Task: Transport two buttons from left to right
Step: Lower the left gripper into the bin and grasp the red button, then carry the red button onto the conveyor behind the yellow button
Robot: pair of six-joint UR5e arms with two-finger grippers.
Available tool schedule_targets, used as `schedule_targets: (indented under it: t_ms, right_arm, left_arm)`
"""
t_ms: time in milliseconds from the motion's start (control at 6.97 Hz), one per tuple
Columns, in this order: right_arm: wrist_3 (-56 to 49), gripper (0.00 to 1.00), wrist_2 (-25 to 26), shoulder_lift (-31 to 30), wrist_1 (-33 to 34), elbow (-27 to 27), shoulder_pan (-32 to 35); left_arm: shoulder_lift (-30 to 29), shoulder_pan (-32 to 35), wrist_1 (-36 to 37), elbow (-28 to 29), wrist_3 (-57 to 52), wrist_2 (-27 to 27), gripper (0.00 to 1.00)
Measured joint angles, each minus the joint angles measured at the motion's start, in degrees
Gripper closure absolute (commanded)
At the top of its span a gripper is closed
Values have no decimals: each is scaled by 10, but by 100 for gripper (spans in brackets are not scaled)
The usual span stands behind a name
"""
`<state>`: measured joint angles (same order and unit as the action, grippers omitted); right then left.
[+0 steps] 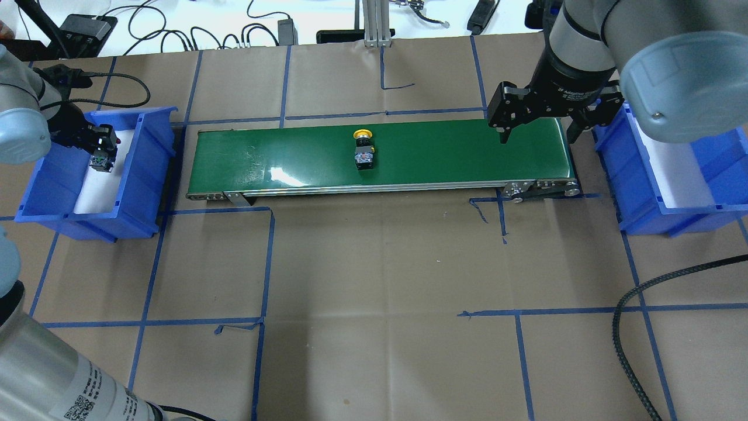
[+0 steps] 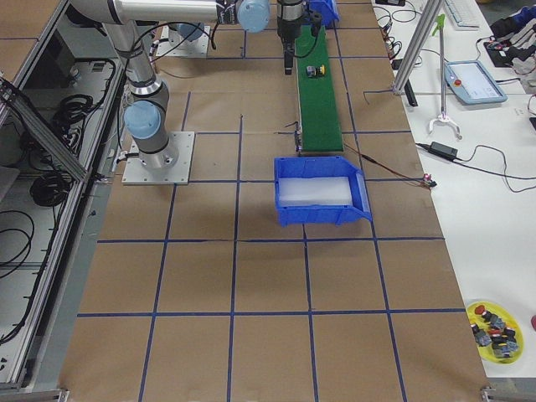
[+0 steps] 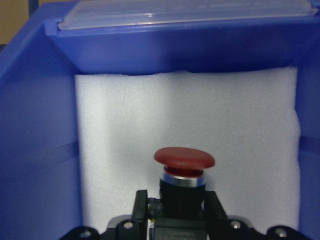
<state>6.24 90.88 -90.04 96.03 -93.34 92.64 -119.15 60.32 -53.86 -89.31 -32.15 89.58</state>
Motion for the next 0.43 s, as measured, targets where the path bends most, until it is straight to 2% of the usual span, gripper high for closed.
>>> schedule_targets:
  t_ms: [430]
  right_arm:
    - [0, 0, 0, 0, 0, 0, 0]
  left_arm:
    - [72, -2, -104, 22, -1, 1, 97]
